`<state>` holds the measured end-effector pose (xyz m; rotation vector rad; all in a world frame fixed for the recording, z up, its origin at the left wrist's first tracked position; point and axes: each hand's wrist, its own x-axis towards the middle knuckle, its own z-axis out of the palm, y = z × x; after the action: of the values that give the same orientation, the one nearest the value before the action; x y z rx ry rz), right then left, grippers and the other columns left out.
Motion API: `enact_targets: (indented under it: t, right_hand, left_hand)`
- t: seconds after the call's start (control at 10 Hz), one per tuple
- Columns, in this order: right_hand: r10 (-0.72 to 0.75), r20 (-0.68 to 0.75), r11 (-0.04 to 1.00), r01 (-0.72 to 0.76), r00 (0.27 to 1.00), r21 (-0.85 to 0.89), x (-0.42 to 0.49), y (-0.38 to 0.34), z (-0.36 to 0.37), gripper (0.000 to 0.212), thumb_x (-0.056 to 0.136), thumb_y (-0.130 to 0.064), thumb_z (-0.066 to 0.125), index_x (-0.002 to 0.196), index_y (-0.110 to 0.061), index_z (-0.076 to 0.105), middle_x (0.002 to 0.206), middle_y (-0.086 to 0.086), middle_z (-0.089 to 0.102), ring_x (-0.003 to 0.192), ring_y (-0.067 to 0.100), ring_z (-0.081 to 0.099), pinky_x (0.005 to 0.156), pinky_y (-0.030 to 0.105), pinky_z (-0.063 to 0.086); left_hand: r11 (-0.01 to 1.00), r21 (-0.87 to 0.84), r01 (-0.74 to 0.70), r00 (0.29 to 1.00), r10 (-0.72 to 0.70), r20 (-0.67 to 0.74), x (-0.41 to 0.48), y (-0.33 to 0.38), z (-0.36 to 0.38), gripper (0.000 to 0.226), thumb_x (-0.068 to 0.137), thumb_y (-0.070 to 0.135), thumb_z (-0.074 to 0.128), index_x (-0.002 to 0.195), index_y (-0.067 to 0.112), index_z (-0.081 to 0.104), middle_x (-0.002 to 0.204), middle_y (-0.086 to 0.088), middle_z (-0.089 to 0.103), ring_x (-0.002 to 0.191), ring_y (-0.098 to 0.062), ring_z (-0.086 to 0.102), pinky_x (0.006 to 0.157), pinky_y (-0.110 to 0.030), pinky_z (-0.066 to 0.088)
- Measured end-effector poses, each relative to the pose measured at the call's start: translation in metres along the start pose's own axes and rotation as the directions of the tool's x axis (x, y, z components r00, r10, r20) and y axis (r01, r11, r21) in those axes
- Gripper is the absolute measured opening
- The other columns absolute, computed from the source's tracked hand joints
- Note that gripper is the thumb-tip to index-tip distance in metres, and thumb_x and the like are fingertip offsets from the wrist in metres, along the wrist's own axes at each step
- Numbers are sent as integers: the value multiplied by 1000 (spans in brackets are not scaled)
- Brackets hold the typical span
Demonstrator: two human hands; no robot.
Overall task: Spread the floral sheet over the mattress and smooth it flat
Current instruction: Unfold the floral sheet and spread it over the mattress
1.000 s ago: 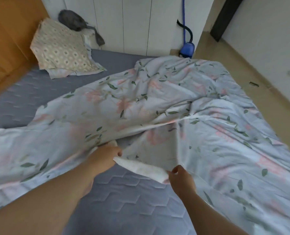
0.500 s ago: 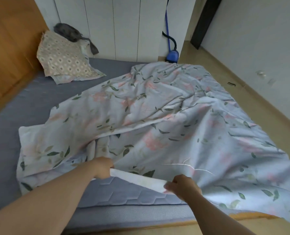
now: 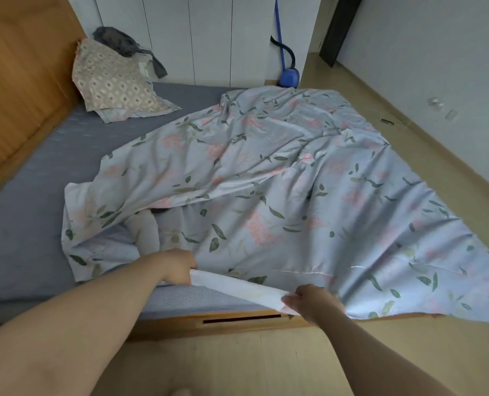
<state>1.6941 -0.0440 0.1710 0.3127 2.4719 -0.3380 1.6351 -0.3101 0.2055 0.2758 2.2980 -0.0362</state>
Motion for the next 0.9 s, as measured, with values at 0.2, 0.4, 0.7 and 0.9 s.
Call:
enact_targets:
  t: [0.2, 0.4, 0.7, 0.9]
  right_hand:
    - [58, -36, 998, -59, 998, -17, -20, -10, 9, 40, 97, -45, 34, 116, -20, 58, 121, 2, 61, 108, 20, 56, 83, 29, 40]
    - [87, -137, 996, -85, 987, 18, -29, -28, 27, 35, 100, -32, 33, 116, -19, 60, 121, 8, 61, 117, 26, 50, 95, 32, 37]
    - [108, -663, 991, -23, 740, 135, -53, -6, -76, 28, 100, -20, 33, 117, -10, 54, 112, 21, 65, 111, 37, 55, 95, 37, 32]
    - [1, -7, 993, -2, 1000, -121, -50, -5, 3, 36, 101, -16, 35, 131, -6, 52, 139, 14, 50, 129, 28, 47, 101, 27, 38]
  left_hand:
    - [999, 20, -42, 999, 42, 25, -5, -5, -6, 16, 94, 22, 51, 86, 10, 58, 76, -2, 46, 61, -13, 39, 48, -22, 24]
    - [977, -143, -158, 946, 108, -305, -1, -21, -13, 23, 98, 23, 43, 77, 18, 51, 87, -3, 43, 77, -18, 44, 58, -26, 30]
    - [830, -362, -424, 673, 21, -740, -15, 14, -47, 19, 98, 15, 42, 111, 9, 55, 99, -19, 58, 95, -34, 58, 69, -31, 36]
    - [987, 104, -125, 990, 131, -59, -30, 18, -24, 46, 101, 36, 36, 127, -1, 49, 136, -18, 48, 121, -31, 49, 95, -30, 41]
